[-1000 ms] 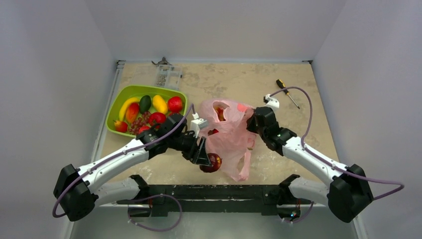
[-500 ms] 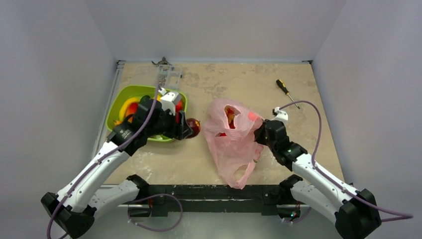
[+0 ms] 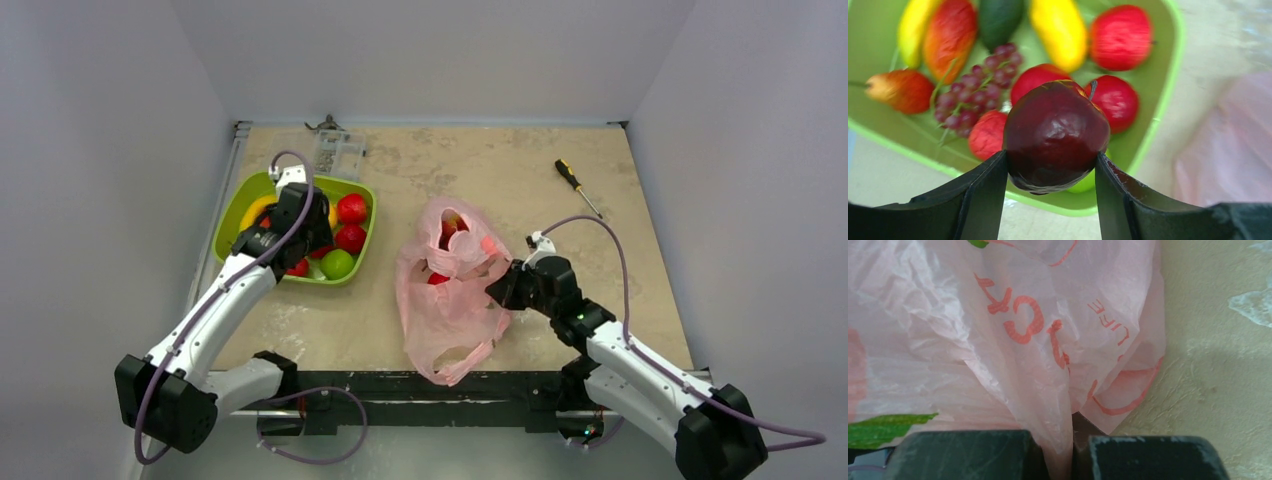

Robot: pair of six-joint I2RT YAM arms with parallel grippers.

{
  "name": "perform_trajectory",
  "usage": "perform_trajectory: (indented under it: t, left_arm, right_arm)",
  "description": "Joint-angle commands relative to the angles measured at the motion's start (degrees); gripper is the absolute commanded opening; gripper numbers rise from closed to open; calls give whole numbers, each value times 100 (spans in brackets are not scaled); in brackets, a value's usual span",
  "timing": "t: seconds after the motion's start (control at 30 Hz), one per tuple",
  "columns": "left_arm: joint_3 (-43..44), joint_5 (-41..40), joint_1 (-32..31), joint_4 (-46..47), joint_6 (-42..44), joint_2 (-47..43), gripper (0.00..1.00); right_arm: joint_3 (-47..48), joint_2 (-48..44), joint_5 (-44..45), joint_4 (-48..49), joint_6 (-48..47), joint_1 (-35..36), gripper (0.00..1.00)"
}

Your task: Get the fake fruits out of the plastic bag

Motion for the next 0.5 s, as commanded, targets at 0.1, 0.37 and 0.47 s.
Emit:
perform_trajectory:
  t: [0.1,0.37,0.47]
  left_arm:
    - [-712,-1533,204,403,-865,-293,60]
    - [-139,-956,265,-594,-1153,-448,100]
    - [-78,-488,265,-845,-1094,-730,100]
  right_arm:
    - [-42,135,-564,600,87,28,0]
    - [115,151,-611,481,-120,34,0]
    - [169,282,-660,514,-258,44,0]
